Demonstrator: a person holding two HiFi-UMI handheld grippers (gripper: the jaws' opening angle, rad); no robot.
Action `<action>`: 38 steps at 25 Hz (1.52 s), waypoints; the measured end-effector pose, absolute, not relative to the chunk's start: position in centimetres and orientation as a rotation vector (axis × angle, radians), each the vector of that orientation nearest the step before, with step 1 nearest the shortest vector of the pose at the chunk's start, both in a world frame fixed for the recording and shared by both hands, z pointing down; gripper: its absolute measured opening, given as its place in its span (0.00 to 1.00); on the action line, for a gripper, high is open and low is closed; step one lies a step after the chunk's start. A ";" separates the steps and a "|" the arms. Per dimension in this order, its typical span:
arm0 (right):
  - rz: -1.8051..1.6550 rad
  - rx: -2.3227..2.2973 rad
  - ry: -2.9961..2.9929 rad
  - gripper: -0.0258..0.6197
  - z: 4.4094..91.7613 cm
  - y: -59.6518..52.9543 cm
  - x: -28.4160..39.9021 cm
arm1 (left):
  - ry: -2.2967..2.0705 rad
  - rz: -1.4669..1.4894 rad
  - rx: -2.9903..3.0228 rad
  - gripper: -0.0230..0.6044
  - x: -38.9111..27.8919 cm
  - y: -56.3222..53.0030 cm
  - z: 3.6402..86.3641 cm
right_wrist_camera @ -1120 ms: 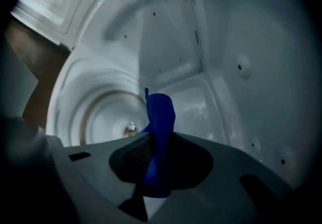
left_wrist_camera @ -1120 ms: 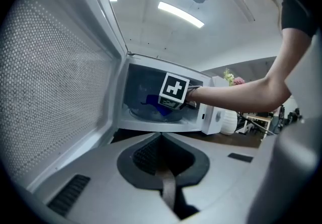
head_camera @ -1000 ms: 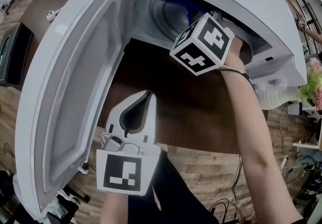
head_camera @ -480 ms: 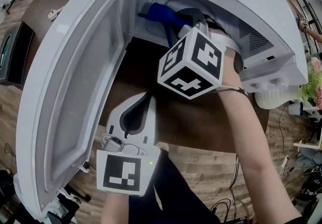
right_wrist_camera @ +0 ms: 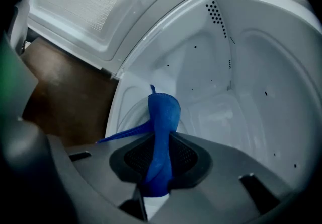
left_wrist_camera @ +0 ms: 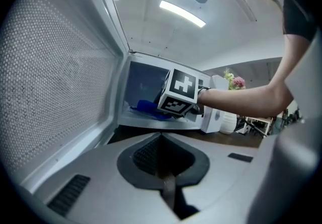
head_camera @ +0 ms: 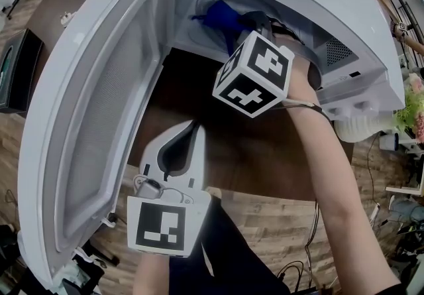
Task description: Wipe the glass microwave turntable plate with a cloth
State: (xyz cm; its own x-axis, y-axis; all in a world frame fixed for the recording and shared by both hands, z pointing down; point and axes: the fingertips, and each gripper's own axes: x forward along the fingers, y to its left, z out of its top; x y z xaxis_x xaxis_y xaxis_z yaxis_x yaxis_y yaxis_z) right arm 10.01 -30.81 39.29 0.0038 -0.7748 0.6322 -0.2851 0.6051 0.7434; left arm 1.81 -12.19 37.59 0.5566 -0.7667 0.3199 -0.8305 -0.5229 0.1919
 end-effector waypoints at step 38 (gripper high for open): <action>-0.215 0.921 -1.044 0.13 40.0 -36.1 23.8 | -1.279 0.279 2.494 0.04 2.3 -13.2 37.6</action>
